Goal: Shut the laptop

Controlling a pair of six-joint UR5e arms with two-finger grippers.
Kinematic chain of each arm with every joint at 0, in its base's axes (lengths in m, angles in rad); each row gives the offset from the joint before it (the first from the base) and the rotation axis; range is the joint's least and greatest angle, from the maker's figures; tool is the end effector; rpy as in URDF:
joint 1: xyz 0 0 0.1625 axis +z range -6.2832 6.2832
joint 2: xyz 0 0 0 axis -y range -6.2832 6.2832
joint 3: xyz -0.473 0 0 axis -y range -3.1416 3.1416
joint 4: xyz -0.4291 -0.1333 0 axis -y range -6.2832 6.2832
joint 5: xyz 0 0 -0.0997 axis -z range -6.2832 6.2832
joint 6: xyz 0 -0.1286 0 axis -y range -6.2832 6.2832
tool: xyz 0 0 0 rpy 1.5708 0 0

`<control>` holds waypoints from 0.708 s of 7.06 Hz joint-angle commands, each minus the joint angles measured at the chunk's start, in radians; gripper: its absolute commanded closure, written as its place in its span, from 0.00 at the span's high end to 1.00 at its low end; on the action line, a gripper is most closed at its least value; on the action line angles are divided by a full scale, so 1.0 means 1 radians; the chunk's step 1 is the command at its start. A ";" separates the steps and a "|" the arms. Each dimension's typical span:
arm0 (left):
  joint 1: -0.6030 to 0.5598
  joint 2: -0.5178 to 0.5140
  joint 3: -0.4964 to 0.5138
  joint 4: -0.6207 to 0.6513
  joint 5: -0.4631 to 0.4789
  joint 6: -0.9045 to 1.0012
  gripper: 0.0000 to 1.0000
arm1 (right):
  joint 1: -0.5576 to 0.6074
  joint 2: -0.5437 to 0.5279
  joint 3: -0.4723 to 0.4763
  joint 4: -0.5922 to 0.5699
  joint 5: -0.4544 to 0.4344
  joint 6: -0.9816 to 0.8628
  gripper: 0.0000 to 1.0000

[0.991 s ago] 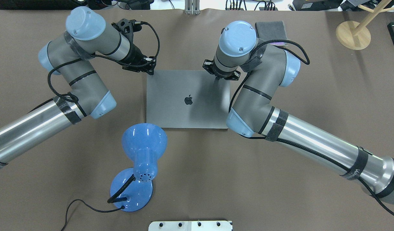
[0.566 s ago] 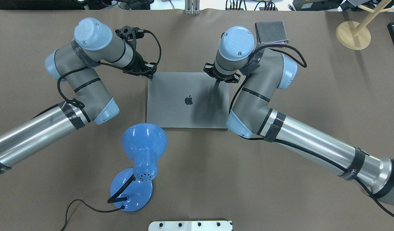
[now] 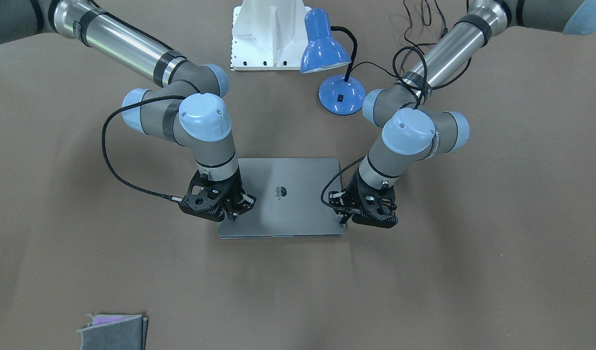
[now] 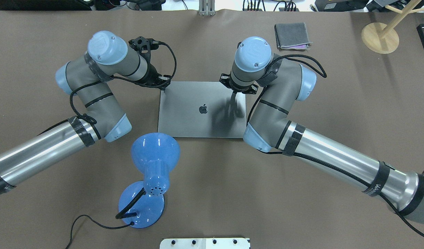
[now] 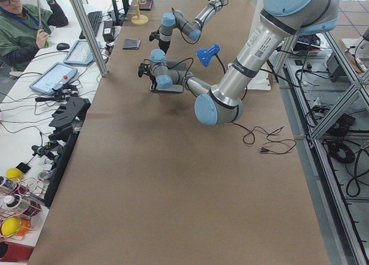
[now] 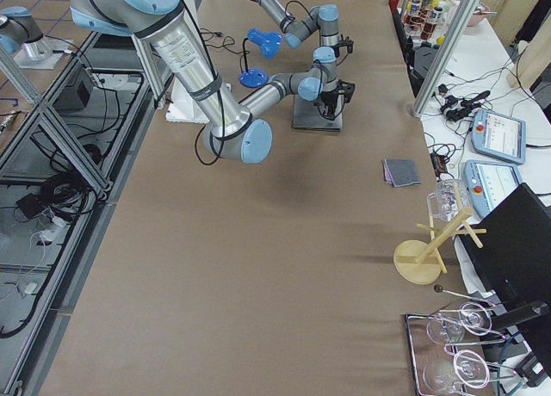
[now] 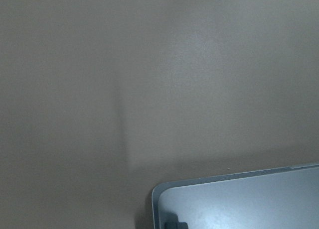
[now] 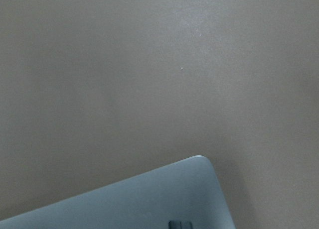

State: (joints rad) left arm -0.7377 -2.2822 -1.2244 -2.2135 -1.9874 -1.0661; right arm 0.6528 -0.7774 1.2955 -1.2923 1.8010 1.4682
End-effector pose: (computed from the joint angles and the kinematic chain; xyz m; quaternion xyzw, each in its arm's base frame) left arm 0.5835 -0.6401 0.3461 0.1277 0.4895 -0.0004 0.8626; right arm -0.6273 -0.6105 0.2980 0.0437 -0.3972 0.2059 0.8933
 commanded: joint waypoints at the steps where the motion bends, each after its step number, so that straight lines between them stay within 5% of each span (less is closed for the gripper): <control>1: 0.006 0.001 -0.001 0.000 0.004 0.000 0.00 | -0.004 -0.002 0.001 0.002 0.000 -0.002 0.00; 3: -0.006 0.001 -0.032 0.004 -0.011 0.001 0.00 | 0.039 -0.006 0.036 0.004 0.061 -0.017 0.00; 4: -0.012 0.001 -0.049 0.006 -0.022 0.021 0.98 | 0.085 -0.013 0.051 0.002 0.128 -0.050 0.41; 5: -0.029 0.010 -0.096 0.036 -0.063 0.024 0.98 | 0.097 -0.066 0.109 0.001 0.124 -0.087 0.99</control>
State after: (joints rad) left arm -0.7514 -2.2787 -1.2769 -2.2008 -2.0151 -1.0504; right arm 0.7220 -0.8006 1.3532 -1.2898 1.9009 1.4206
